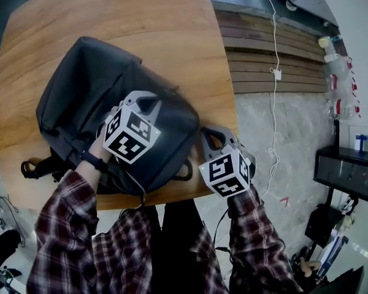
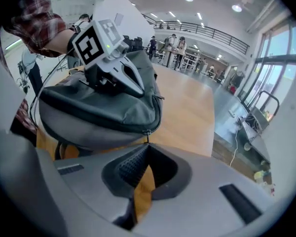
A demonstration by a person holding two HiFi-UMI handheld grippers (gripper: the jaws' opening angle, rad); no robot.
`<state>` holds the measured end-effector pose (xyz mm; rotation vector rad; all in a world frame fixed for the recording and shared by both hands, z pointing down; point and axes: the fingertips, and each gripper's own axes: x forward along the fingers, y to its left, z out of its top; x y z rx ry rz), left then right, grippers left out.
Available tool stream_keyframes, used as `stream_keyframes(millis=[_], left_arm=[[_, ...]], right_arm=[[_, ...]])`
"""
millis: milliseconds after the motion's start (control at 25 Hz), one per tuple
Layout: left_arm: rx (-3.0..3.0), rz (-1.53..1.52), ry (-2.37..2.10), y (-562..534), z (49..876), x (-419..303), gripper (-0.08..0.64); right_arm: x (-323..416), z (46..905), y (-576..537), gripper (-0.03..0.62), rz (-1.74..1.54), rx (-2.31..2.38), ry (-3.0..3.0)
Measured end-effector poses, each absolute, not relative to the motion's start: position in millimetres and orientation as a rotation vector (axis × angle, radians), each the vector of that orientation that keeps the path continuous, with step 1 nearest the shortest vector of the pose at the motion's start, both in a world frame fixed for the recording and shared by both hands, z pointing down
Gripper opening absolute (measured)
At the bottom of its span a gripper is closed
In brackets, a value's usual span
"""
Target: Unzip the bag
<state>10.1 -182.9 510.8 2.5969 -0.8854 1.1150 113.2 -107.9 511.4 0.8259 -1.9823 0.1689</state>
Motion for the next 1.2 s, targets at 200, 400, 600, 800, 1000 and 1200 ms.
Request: stream_keyframes(millis=[200, 400, 600, 800, 1000, 1200], left_arm=[[2.438, 1.032, -1.064, -169, 514, -39, 0.009], [2.287, 0.924, -1.195, -159, 518, -75, 0.009], [2.41, 0.896, -1.123, -160, 483, -71, 0.009], [2.742, 1.032, -0.934, -182, 461, -26, 0.009], [2.805, 1.231, -0.709, -184, 493, -7, 0.009], [2.801, 1.228, -0.665, -187, 499, 1, 0.009]], right_arm=[[75, 520, -156, 0.011, 0.03, 0.708, -2.011], [30, 523, -189, 0.011, -0.021, 0.669, -2.039], [9, 508, -190, 0.011, -0.035, 0.659, -2.059], [6, 505, -182, 0.011, -0.028, 0.679, -2.063], [11, 504, -170, 0.011, -0.06, 0.634, -2.014], [21, 500, -151, 0.011, -0.126, 0.5, -1.901]])
